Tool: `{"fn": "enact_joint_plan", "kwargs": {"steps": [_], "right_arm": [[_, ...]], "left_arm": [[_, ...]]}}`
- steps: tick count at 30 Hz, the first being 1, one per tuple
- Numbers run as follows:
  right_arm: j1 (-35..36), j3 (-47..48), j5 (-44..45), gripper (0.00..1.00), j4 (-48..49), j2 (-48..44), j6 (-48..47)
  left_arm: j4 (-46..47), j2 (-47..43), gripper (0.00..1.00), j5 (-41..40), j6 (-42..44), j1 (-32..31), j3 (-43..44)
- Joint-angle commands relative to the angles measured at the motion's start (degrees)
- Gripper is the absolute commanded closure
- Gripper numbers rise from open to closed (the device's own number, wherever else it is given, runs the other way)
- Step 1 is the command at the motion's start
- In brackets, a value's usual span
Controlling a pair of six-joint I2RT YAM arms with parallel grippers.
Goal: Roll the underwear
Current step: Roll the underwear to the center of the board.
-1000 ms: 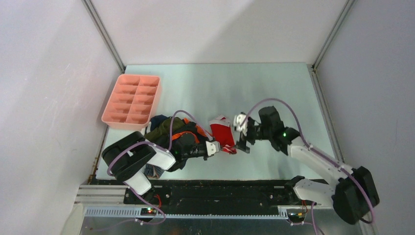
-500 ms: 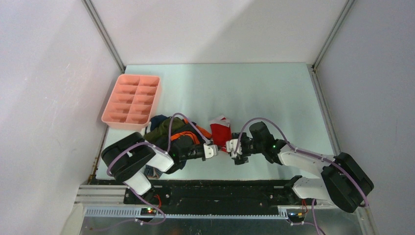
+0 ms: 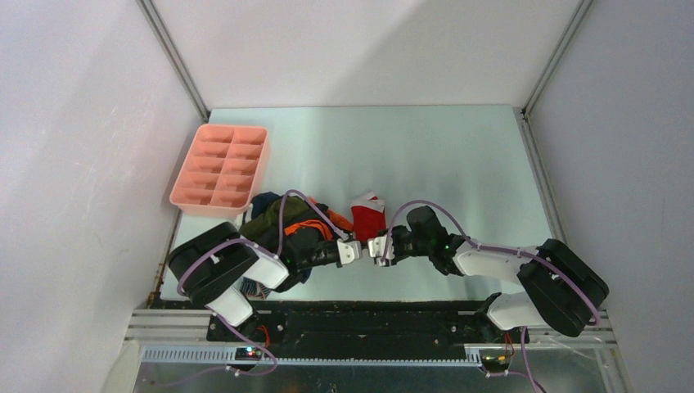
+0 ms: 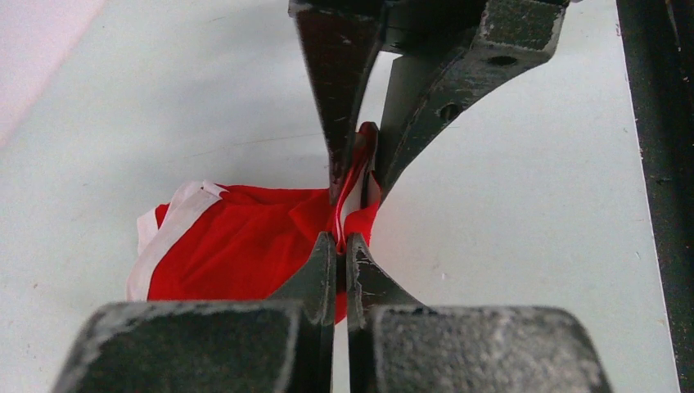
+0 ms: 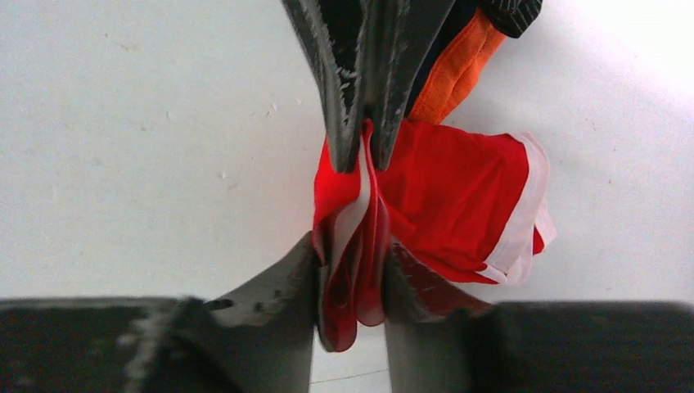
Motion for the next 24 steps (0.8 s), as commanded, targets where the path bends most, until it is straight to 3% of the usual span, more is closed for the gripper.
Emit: {"fn": "enact_joint_plan", "kwargs": {"steps": [1, 4, 8, 15, 24], "right_arm": [[-0.6, 2.4, 0.4, 0.79, -4.1, -1.3, 0.0], [-1.6, 4.9, -2.2, 0.92, -11.4, -1.4, 0.7], [-3.9, 13.9, -8.1, 1.0, -27.6, 1.1, 3.3], [-6.6, 23.9, -15.2, 1.0, -47.6, 6.2, 10.9], [-9.1, 32.3, -23.1, 1.0, -56.7, 18.1, 23.3]], "left_arm": [[-0.1, -3.0, 1.0, 0.4, 0.9, 0.8, -0.7], [-4.7, -4.1, 1.0, 1.3, -0.1, 1.3, -0.1], [-13.3, -6.5, 1.0, 1.5, -5.4, 2.2, 2.2], [-26.7, -9.4, 1.0, 2.0, -17.6, 4.4, 5.9], [-29.4, -7.1, 1.0, 4.1, -24.4, 4.9, 7.4]]}}
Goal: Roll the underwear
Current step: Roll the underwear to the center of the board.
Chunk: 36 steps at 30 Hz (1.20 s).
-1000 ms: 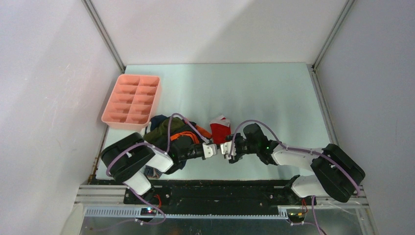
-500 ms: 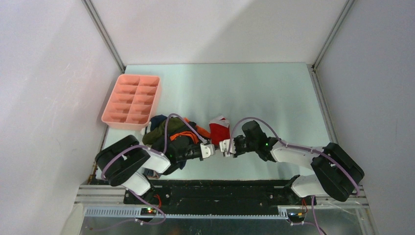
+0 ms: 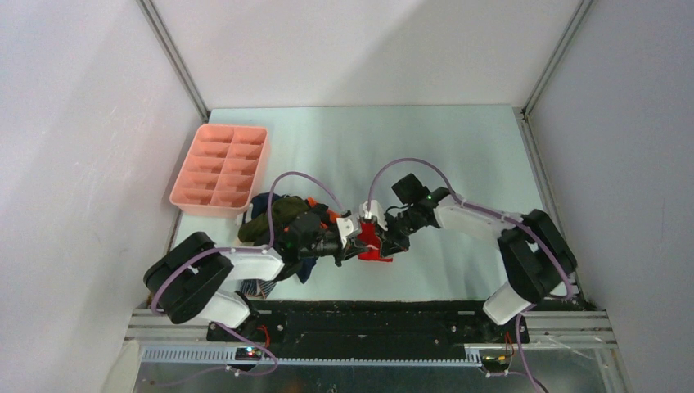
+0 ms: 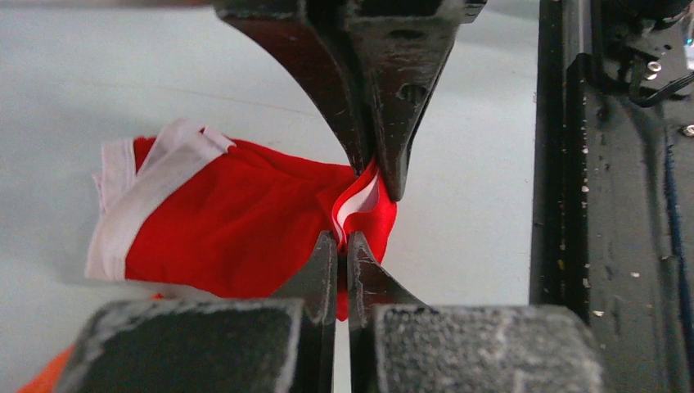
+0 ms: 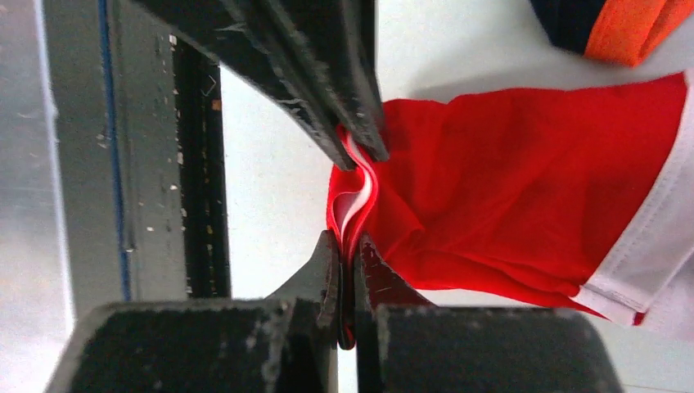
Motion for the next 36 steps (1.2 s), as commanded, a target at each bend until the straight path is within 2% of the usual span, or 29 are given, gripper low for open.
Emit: {"fn": "enact_joint_plan", "kwargs": {"steps": [1, 6, 17, 23, 24, 26, 28, 32, 36], "right_arm": [[-2.8, 5.0, -6.9, 1.0, -10.8, 6.3, 9.4], [-5.3, 7.5, -10.2, 1.0, -14.7, 11.9, 10.4], [-9.2, 18.9, -9.1, 1.0, -23.6, 27.4, 11.4], [-9.4, 24.7, -7.3, 1.0, -27.8, 34.2, 13.6], [-9.4, 26.1, -7.0, 1.0, -28.4, 35.9, 14.7], [-9.4, 28.4, -6.1, 1.0, -29.4, 38.5, 16.6], [-9.4, 30.7, -5.4, 1.0, -30.6, 41.1, 18.3], [-9.8, 34.8, -4.4, 1.0, -33.8, 46.5, 20.8], [-10.1, 39.4, -4.8, 1.0, -37.4, 51.4, 22.3]], "left_arm": [[-5.0, 1.8, 1.0, -0.6, -4.1, 1.5, 0.5], [-5.6, 4.6, 1.0, 0.7, -4.1, 2.6, 1.3], [-8.9, 8.9, 1.0, 1.9, -1.0, 4.0, 4.6], [-11.8, 9.9, 0.99, -0.7, 0.6, 4.0, 5.8], [-12.1, 9.5, 0.94, -1.6, 0.5, 4.0, 5.8], [-9.6, 5.9, 0.65, -4.6, 0.7, 3.9, 4.1], [-5.9, 1.6, 0.51, -7.0, 4.2, 3.1, 1.2], [-3.7, -3.4, 0.41, -5.7, 16.8, 0.5, -1.5], [-1.7, -2.0, 0.39, -1.0, 30.7, -0.3, -2.7]]}}
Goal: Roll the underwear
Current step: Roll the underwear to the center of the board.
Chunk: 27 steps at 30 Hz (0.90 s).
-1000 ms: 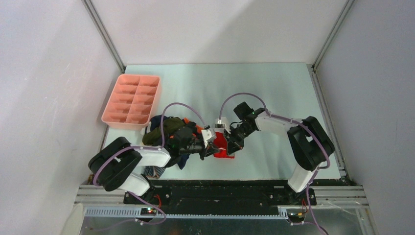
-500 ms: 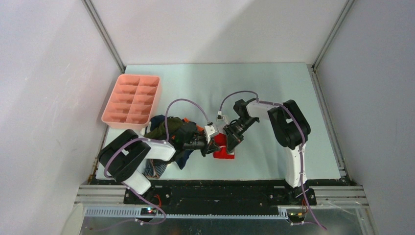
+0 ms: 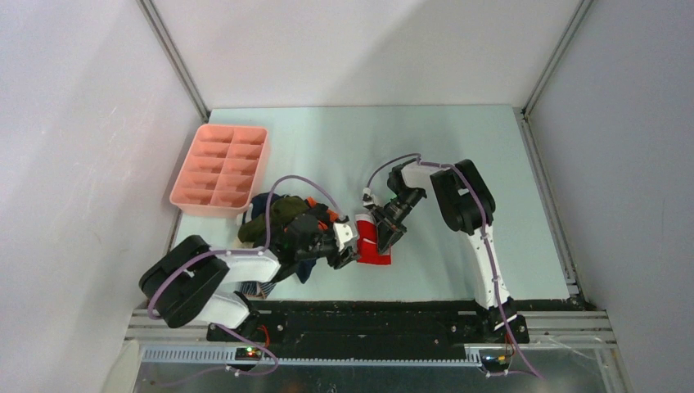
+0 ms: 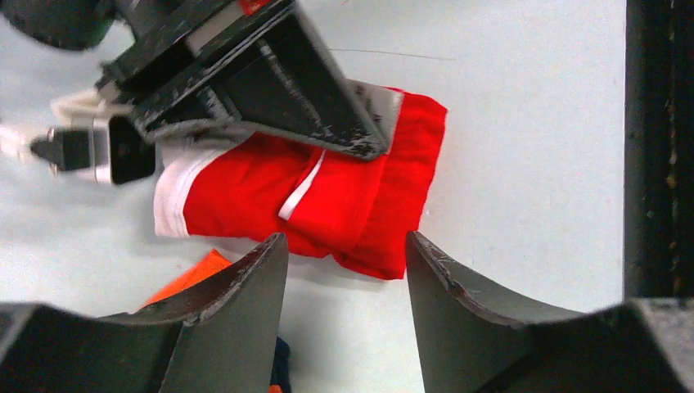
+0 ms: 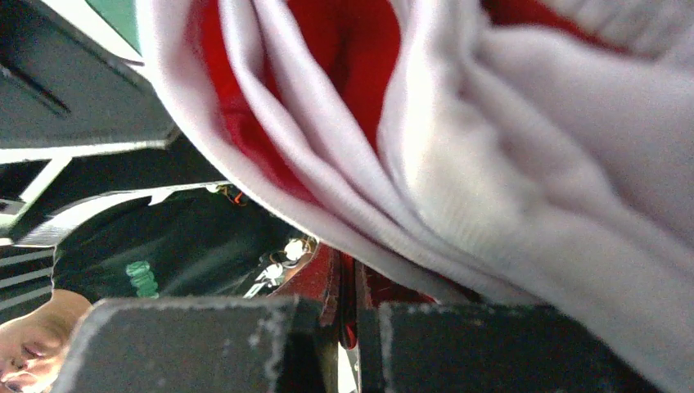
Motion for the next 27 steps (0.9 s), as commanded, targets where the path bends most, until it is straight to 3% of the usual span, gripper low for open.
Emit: {"fn": "enact_joint_plan", "kwargs": {"steps": [1, 6, 16, 20, 23, 25, 27], "right_arm": [[-0.3, 4.4, 8.8, 1.0, 0.5, 7.9, 2.5], [0.0, 6.0, 9.1, 1.0, -1.0, 9.8, 2.6], [0.2, 5.9, 9.0, 1.0, -1.2, 9.7, 2.2], [0.1, 5.7, 9.1, 1.0, -0.9, 9.5, 2.5], [0.1, 5.5, 9.4, 0.99, -0.4, 9.2, 2.8], [0.0, 5.2, 9.5, 0.88, 0.4, 8.8, 3.3], [-0.4, 4.5, 8.7, 0.76, 0.7, 7.6, 2.5]], "left_arm": [[4.2, 0.6, 0.39, 4.5, 20.6, -1.1, -1.2], [4.2, 4.6, 0.39, 4.5, 29.9, -5.0, -0.3], [13.7, 14.6, 0.46, -13.8, 27.0, -10.1, -2.3], [8.6, 17.5, 0.6, -17.7, 25.4, -11.2, 1.4], [1.7, 19.5, 0.8, -19.6, 24.3, -11.3, 4.8], [-1.6, 19.9, 0.95, -18.1, 23.8, -11.2, 6.4], [-6.0, 19.7, 1.0, -14.8, 22.6, -10.7, 8.3]]}}
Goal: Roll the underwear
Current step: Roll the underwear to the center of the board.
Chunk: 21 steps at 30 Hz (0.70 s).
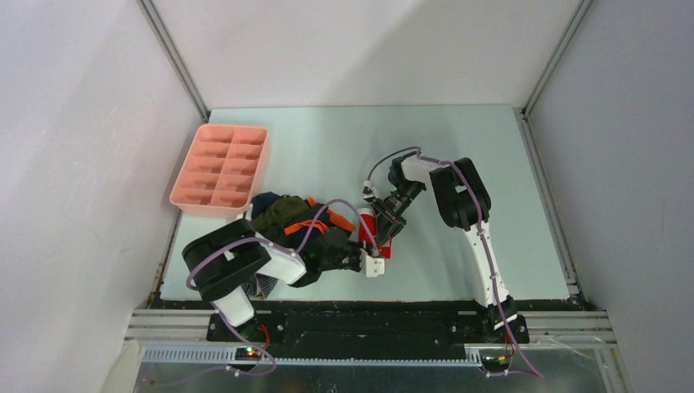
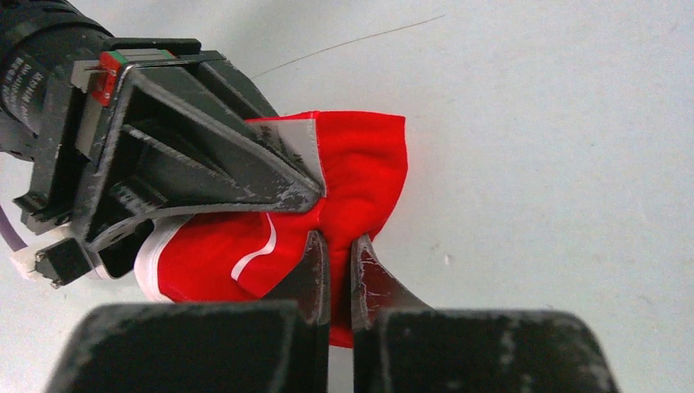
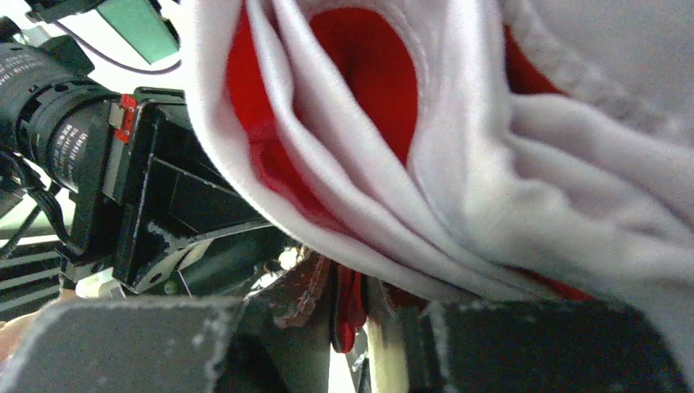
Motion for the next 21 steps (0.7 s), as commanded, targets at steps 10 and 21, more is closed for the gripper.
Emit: {"fn": "enact_joint_plan", "kwargs": {"steps": [10, 21], "right_arm": [[-9.2, -8.7, 4.2, 0.01, 11.7, -23.5, -0.5], [-0.2, -62.0, 22.3, 0.1, 66.4, -73.8, -18.1]], "left_arm": [[-41.4, 5.7, 1.0, 23.4, -13.1, 9.4, 19.8], [-74.3, 20.3, 1.0, 40.2, -14.4, 17.0, 48.8]]}}
